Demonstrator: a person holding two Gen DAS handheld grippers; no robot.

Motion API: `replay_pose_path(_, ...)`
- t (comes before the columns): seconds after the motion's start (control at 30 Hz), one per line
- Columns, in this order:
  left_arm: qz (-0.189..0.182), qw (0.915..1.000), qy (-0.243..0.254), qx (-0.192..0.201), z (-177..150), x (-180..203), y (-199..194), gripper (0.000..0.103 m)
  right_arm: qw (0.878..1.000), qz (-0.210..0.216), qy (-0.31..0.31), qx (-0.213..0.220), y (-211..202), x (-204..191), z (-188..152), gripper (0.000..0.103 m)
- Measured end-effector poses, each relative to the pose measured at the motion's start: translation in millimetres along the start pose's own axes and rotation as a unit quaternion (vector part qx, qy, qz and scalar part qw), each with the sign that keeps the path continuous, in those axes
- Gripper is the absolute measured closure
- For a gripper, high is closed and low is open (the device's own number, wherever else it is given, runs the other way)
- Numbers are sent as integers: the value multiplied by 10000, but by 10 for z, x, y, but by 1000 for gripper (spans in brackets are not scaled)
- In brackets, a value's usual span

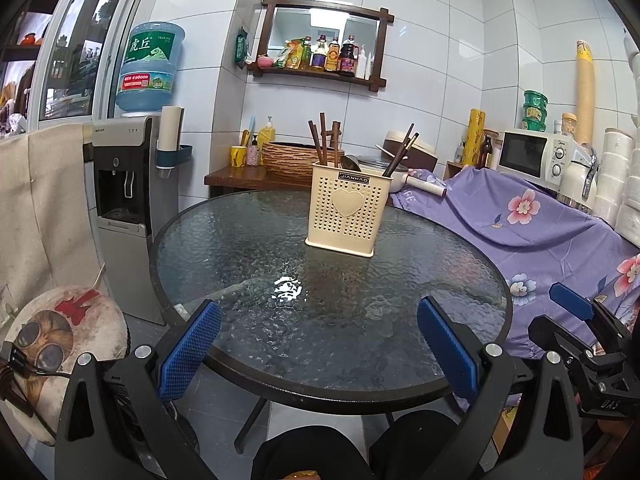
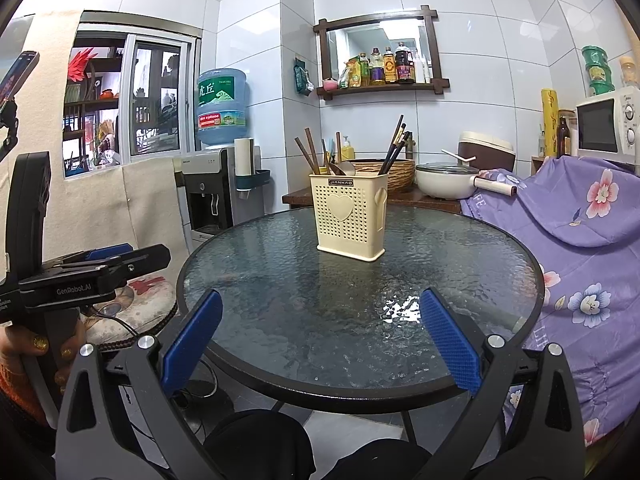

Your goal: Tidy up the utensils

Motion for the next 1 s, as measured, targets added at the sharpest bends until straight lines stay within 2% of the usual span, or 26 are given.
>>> replay_pose_path(1.0,-15,10000,58,-24,3,18,3,6,10000,13,-5,-11,3,-7,-5,6)
Point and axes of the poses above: each gripper's, at about its wrist camera, not at the fingertips, and y roughly the way its jaws point, x to its right, z to its top, the point moved 1 cm from there along y, roughly the way its jaws point, and after that the axes turned 4 degrees about -y, right-handed, at the moved point
